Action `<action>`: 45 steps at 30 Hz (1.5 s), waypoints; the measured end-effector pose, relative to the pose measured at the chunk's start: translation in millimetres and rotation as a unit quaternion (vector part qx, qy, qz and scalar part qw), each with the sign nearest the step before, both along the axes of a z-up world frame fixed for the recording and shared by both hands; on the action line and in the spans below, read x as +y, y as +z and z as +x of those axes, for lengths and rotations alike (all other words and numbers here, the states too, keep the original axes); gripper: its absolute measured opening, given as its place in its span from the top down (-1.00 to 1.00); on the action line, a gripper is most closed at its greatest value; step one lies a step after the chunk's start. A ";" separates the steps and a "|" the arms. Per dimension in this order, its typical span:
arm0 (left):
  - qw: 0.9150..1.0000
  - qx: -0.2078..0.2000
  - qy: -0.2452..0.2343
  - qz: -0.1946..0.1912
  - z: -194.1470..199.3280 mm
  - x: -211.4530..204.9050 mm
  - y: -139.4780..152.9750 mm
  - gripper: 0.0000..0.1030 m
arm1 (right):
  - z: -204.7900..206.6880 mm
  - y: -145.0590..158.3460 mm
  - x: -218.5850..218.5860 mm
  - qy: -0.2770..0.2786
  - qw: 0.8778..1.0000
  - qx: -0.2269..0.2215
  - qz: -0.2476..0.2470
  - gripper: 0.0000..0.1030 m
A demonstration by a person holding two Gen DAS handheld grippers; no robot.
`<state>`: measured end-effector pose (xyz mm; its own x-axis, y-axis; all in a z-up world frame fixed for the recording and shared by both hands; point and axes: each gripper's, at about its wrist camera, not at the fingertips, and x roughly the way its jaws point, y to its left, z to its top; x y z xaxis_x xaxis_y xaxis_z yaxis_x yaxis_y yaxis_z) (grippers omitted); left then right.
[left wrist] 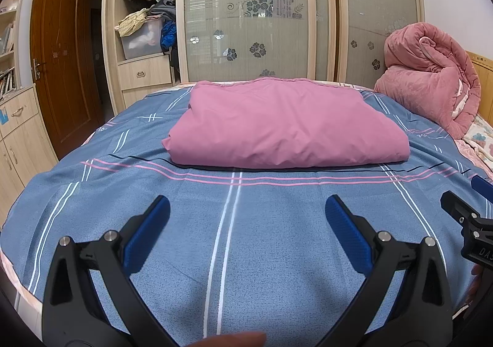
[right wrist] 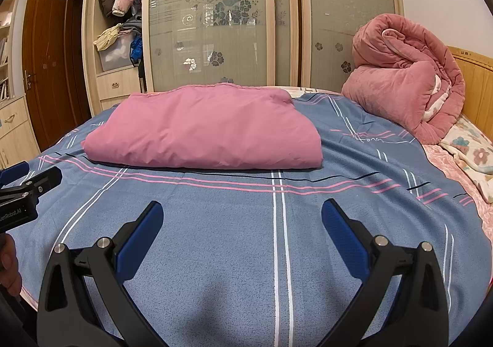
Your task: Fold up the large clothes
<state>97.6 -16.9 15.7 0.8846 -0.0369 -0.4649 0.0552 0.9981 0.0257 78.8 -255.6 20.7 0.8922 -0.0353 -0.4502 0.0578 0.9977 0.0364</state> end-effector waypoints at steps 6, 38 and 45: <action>1.000 0.000 0.000 0.000 -0.3 0.1 0.1 -0.96 | 0.1 -0.2 1.1 0.001 1.000 0.000 0.001 -0.97; 1.000 0.001 0.000 0.000 0.8 -1.6 -0.7 -0.96 | 0.4 -0.8 3.9 0.003 1.000 0.001 0.000 -0.97; 1.000 0.002 0.000 0.001 0.2 -2.1 -1.0 -0.96 | 0.9 -1.4 4.4 0.005 1.000 0.001 0.000 -0.97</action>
<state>97.8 -19.0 14.7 0.8829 -0.0352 -0.4682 0.0548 0.9981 0.0284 79.7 -251.2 19.2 0.8919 -0.0263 -0.4514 0.0479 0.9982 0.0365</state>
